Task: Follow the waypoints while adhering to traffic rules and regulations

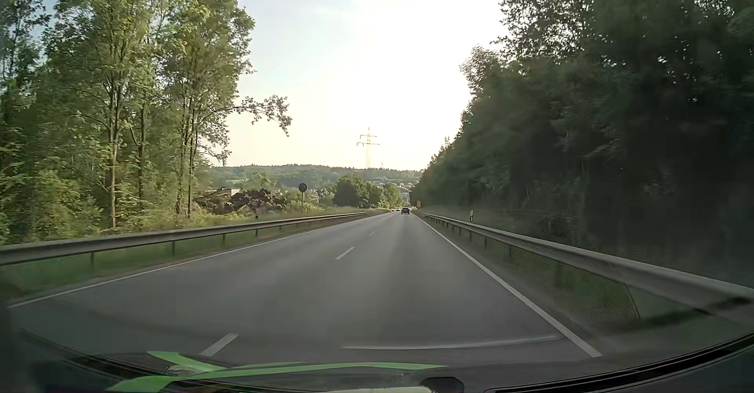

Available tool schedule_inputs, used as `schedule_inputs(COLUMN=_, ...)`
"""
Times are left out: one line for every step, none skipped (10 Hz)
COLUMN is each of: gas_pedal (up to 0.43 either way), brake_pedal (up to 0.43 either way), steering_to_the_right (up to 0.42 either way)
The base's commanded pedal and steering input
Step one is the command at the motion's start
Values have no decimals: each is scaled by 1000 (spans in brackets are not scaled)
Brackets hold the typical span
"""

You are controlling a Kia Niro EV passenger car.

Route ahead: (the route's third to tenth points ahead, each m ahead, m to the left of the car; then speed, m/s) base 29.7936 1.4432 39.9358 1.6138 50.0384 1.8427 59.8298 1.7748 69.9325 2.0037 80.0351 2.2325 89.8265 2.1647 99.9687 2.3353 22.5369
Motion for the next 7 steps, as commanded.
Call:
schedule_inputs(gas_pedal=197, brake_pedal=0, steering_to_the_right=2)
schedule_inputs(gas_pedal=197, brake_pedal=0, steering_to_the_right=2)
schedule_inputs(gas_pedal=197, brake_pedal=0, steering_to_the_right=2)
schedule_inputs(gas_pedal=197, brake_pedal=0, steering_to_the_right=2)
schedule_inputs(gas_pedal=197, brake_pedal=0, steering_to_the_right=3)
schedule_inputs(gas_pedal=197, brake_pedal=0, steering_to_the_right=3)
schedule_inputs(gas_pedal=197, brake_pedal=0, steering_to_the_right=3)
